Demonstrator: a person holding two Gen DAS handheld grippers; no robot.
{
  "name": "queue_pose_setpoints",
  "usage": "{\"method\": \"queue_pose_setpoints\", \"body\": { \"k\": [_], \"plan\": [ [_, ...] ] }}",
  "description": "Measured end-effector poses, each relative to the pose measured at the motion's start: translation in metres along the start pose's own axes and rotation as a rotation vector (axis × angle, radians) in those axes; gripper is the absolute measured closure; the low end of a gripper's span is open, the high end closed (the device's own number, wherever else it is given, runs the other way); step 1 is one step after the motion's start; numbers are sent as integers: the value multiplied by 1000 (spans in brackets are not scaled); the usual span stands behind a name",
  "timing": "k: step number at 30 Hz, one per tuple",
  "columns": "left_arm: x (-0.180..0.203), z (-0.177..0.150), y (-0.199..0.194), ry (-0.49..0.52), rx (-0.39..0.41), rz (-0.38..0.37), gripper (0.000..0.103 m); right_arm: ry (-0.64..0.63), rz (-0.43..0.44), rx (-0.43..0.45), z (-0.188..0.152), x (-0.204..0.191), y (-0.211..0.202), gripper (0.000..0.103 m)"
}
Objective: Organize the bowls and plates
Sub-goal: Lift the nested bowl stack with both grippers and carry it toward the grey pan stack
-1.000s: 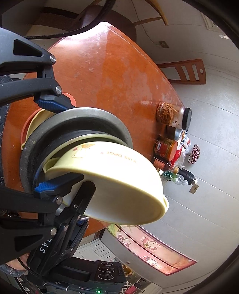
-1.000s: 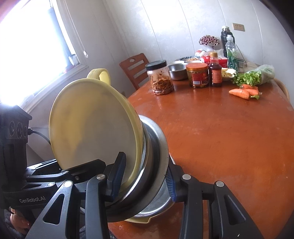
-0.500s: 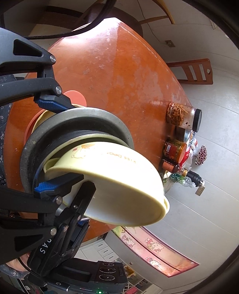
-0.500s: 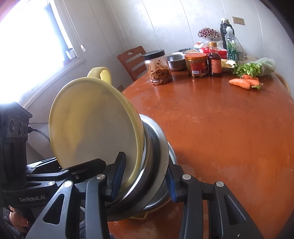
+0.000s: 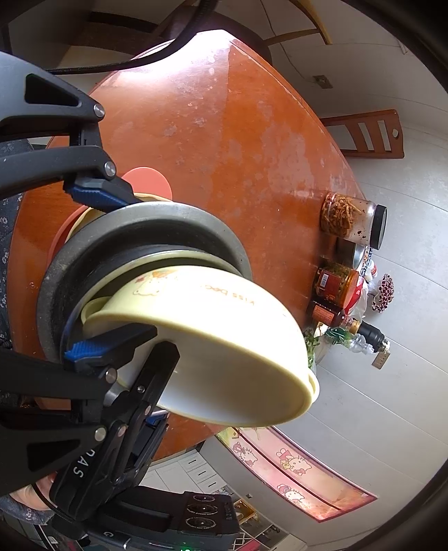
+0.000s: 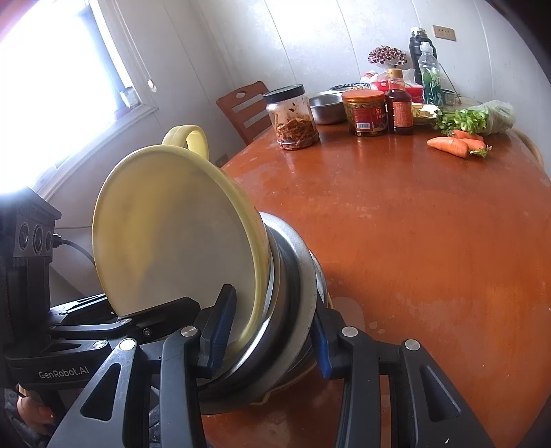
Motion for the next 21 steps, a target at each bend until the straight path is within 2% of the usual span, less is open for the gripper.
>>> {"method": "queue_pose_setpoints", "body": {
  "k": [21],
  "plan": [
    [-8,-1,1,-19,6,17,42,-19,0,3,3,-1,9,61]
  ]
}}
Point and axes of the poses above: each gripper's, at about its wrist camera, not at the fingertips, and y roughly the way its jaws point, x to its right, z to its top, the point moved 3 cm from there along y, roughly the way its jaws point, and after that the axes turned 8 degrees about -y, right-handed, at the moved point
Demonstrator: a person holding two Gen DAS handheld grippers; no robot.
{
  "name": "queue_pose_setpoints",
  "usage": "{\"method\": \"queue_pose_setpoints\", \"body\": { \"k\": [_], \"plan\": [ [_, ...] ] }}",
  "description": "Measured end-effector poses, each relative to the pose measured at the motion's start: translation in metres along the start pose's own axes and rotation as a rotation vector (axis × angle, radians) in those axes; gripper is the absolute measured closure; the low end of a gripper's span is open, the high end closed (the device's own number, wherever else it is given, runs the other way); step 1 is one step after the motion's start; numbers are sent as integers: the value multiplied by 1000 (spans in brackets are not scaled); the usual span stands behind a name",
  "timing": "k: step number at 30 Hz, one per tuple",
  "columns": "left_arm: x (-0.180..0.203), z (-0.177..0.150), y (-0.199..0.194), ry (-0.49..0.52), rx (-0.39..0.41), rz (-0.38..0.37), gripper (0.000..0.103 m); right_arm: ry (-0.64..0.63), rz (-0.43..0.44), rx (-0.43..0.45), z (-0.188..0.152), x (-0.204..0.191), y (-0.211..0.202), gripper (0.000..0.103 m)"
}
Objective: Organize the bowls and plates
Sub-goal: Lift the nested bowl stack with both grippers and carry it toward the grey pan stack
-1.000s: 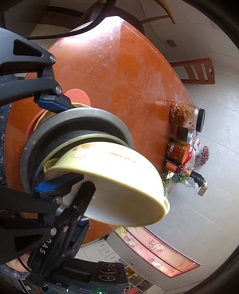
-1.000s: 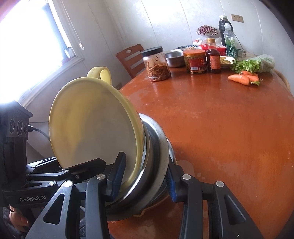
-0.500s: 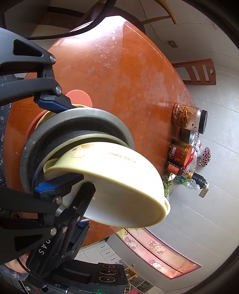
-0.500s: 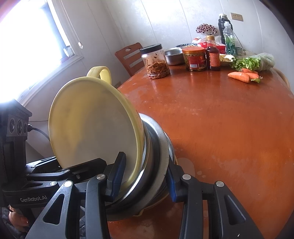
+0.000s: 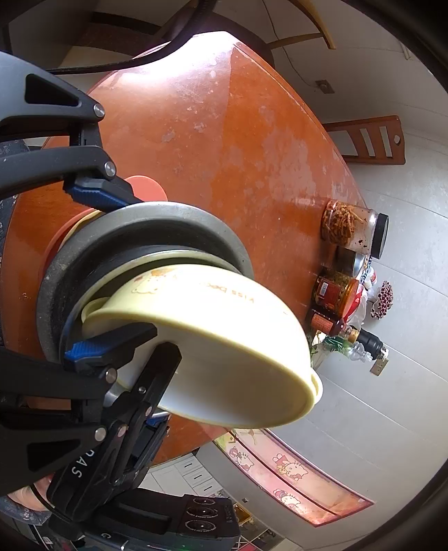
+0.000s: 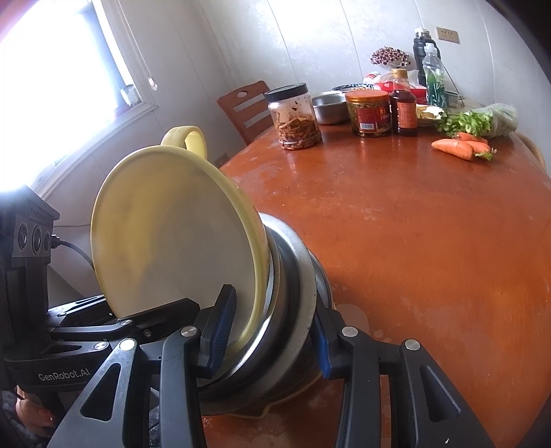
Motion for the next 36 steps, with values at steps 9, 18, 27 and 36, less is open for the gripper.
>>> {"method": "queue_pose_setpoints", "body": {
  "k": [9,18,27,36],
  "plan": [
    [-3,1,6,-7,-6,8,42,-6,3,2,1,3,9,61],
    [-3,1,8,-5,-7,4,43,-6,9,13,3,5,14,60],
    [-3,4,8,-5,-1,7,44,-16,3,-4,1,6,17,56],
    [-4,8,2,-1,21,14,44,-24,-4,-9,1,6,16,55]
  ]
}}
Point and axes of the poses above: each gripper's, at about its wrist camera, not at the fingertips, and y roughly the way its jaws point, x to its right, z to its top, the point moved 3 cm from there along y, roughly the way its jaws point, and after that the axes turned 8 degrees about -y, right-handed, at the moved point
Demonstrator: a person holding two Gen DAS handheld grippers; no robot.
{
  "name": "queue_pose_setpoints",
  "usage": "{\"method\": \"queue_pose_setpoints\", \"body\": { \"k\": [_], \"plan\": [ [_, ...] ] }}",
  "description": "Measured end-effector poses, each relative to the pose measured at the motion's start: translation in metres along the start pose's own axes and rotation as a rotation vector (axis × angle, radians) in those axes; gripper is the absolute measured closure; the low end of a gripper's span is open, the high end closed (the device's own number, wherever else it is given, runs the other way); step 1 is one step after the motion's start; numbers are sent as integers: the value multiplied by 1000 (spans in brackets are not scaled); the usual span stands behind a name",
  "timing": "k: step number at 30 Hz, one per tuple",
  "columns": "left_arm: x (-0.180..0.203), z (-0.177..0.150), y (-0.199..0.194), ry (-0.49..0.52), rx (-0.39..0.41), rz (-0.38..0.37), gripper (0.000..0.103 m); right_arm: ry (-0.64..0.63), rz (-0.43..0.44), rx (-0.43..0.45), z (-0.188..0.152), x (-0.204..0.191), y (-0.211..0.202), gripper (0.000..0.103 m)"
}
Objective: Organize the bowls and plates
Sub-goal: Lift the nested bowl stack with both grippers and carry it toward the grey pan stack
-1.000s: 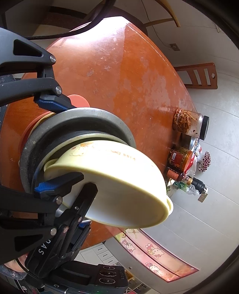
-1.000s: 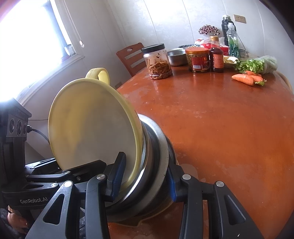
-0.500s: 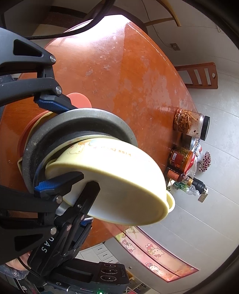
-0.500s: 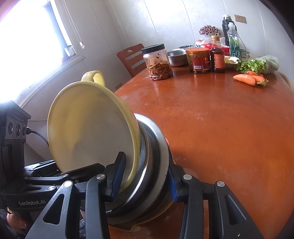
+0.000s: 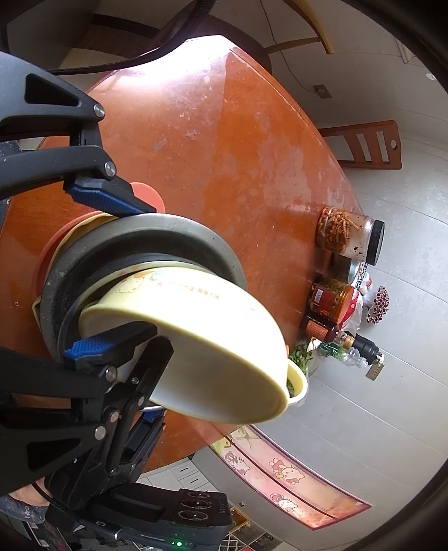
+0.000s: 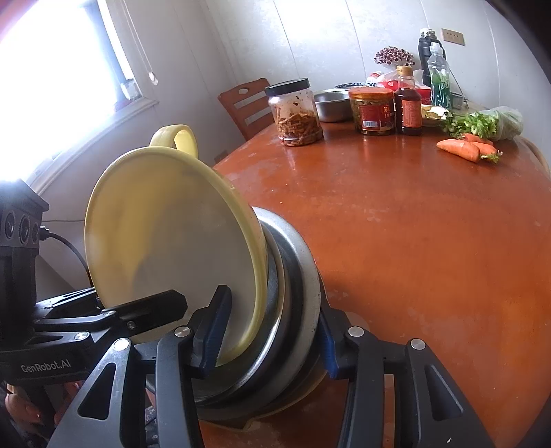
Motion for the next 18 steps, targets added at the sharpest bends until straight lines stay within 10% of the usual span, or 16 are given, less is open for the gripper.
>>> {"method": "queue_pose_setpoints", "body": {
  "k": [18],
  "plan": [
    [-1,5,-8,9,35,1,44,-28,-7,0,1,-4,-1,45]
  ]
}}
Point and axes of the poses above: each gripper's, at about its wrist camera, not at the fingertips, and y roughly the way its jaws point, x to its right, z to its top, the point moved 3 cm from there along y, roughly the way its jaws point, and after that the axes turned 8 degrees about -y, right-handed, at the moved point
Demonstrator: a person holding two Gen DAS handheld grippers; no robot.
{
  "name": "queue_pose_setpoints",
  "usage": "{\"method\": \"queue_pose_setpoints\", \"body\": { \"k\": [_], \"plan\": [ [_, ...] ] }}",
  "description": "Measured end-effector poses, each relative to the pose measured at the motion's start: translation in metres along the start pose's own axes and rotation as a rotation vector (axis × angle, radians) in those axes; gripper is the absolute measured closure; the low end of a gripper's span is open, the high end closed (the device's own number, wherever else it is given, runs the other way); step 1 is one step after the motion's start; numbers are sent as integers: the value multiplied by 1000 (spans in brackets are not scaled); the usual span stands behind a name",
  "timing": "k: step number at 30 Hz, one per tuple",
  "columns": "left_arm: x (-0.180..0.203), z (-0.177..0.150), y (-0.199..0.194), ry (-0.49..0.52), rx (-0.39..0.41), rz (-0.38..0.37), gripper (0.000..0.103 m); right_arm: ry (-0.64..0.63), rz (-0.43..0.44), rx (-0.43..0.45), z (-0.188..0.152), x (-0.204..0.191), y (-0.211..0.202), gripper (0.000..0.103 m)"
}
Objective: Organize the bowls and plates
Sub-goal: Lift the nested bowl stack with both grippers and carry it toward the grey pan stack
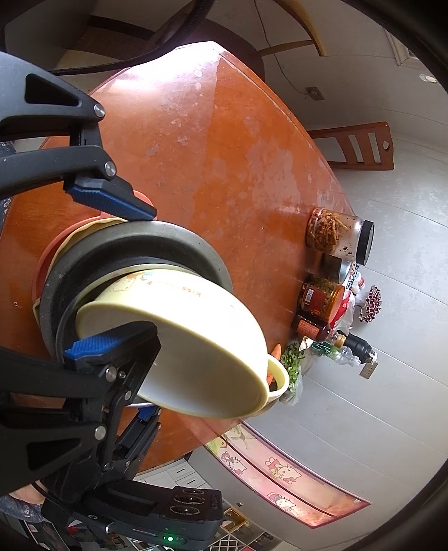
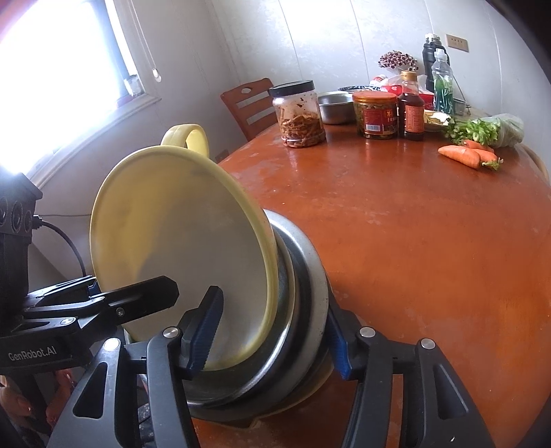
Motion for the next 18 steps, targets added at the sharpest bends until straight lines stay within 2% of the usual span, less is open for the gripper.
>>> {"method": "queue_pose_setpoints", "body": {
  "k": [18],
  "plan": [
    [0,-1,4,0,-6,-1,44,-27,-26,12,1,-2,-5,42]
  ]
}}
Point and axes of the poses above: each gripper's, at about its wrist camera, not at the fingertips, and y roughly the way its jaws point, x to its right, z to its top, the point moved 3 cm from there along y, roughly the way its jaws point, and after that the axes turned 8 degrees about -y, right-handed, at the moved point
